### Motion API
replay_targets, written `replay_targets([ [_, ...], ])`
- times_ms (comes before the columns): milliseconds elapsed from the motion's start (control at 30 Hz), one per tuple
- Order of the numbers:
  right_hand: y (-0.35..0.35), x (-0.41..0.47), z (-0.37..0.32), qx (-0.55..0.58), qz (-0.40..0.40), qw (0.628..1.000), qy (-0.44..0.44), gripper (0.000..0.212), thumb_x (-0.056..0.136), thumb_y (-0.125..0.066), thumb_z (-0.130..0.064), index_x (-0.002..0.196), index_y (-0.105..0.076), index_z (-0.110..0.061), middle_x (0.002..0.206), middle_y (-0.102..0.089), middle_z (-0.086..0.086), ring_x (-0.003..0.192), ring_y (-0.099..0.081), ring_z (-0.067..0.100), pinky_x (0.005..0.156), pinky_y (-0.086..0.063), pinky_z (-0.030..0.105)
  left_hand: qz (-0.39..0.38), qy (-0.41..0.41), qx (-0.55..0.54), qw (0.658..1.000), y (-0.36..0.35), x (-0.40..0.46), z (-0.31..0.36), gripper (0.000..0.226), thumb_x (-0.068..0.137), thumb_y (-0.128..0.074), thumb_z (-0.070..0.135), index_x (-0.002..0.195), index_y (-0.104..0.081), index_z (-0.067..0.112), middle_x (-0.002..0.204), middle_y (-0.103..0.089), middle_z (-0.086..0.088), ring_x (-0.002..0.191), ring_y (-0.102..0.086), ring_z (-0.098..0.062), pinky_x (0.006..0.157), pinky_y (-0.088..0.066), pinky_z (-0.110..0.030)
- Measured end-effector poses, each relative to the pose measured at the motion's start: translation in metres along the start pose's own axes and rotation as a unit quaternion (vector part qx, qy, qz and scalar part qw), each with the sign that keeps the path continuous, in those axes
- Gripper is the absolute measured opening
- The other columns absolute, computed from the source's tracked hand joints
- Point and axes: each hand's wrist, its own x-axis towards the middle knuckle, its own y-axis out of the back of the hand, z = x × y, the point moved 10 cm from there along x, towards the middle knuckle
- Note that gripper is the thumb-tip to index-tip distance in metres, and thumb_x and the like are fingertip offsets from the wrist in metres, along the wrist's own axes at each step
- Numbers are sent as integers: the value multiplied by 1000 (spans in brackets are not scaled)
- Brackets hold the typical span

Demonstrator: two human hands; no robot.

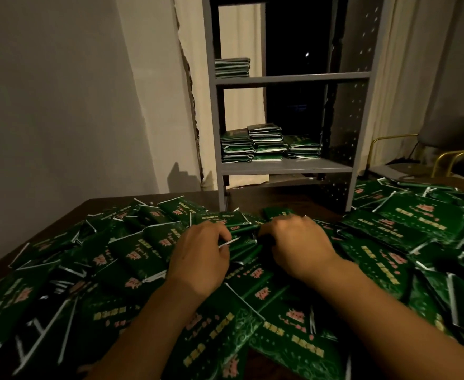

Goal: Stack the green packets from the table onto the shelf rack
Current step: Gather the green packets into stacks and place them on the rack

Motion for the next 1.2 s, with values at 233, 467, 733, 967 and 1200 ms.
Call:
replay_targets([
  [233, 30, -12, 24, 160, 88, 982, -41, 22, 94, -63, -26, 115, -61, -28, 115, -61, -7, 109, -57, 17, 94, -50, 41, 30, 5, -52, 998, 8, 1, -4, 14, 101, -55, 29, 101, -68, 24, 103, -65, 6, 92, -58, -10, 84, -49, -27],
  [467, 62, -23, 36, 316, 214, 922, -64, 14, 98, -59, -22, 111, -58, -25, 107, -63, -9, 96, -59, 11, 83, -51, 33, -18, 6, -352, 936, 16, -4, 10, 57, 88, -46, 76, 121, -63, 33, 111, -68, 11, 102, -62, 1, 84, -46, -24],
  [733, 54, -21, 24, 518, 200, 831, -41, 24, 88, -74, -16, 101, -61, -32, 104, -68, -9, 101, -66, 11, 85, -60, 41, -16, -4, -443, 896, 25, -8, 15, 15, 91, -68, 30, 106, -67, 30, 99, -76, 15, 93, -72, -3, 76, -56, -17],
  [967, 46, -25, 17, 340, 156, 922, -95, 36, 85, -70, -53, 97, -53, -24, 94, -62, -5, 85, -62, 14, 75, -54, 35, 98, 54, -421, 900, 37, -5, -19, 5, 100, -60, 28, 100, -63, 32, 99, -73, 9, 92, -70, -5, 80, -55, -27],
  [1200, -4, -46, -55, 103, -186, 977, 21, 82, 52, -50, -99, 91, -62, -28, 89, -63, -11, 85, -60, 11, 77, -52, 34, 123, 93, -424, 893, 37, -7, -29, 8, 103, -55, 30, 95, -56, 32, 97, -68, 10, 89, -66, -3, 72, -51, -25],
])
